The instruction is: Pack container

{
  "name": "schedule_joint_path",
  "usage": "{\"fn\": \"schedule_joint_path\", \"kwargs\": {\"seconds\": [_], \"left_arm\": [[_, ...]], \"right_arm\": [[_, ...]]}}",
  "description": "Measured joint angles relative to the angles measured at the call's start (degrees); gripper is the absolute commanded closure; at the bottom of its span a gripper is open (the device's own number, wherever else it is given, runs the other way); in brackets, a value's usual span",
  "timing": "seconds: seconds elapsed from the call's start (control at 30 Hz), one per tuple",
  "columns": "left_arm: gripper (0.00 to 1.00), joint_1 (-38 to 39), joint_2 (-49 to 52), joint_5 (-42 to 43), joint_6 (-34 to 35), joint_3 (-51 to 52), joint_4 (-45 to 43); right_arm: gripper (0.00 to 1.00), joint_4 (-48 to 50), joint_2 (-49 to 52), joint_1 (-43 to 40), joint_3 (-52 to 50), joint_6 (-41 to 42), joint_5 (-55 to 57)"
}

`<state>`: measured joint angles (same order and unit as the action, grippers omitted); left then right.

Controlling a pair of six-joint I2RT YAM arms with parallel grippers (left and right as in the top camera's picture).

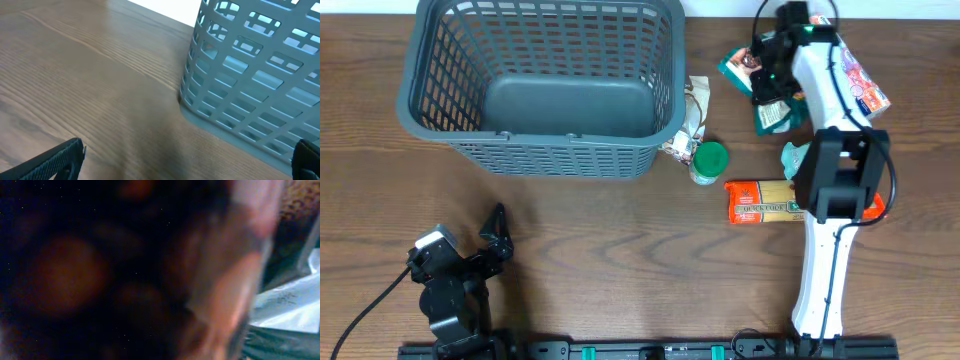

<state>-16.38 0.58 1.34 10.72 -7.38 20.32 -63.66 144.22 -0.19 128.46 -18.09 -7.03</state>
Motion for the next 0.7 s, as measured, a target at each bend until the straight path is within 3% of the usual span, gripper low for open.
{"fn": "schedule_joint_path", "kwargs": {"seconds": [0.2, 0.33, 0.7], "left_arm": [[0.01, 0.0, 0.0, 0.0, 0.0, 0.0, 0.0], [0.01, 0.0, 0.0, 0.0, 0.0, 0.0, 0.0], [0.01, 0.0, 0.0, 0.0, 0.0, 0.0, 0.0]], "right_arm": [[0.99, 0.0, -0.3, 1.0, -2.1, -5.3, -29.7], [0.99, -0.3, -0.3, 2.8, -4.4, -6.3, -43.5], [0.99, 5.5, -6.8, 0.2, -6.8, -2.3, -50.4]]}}
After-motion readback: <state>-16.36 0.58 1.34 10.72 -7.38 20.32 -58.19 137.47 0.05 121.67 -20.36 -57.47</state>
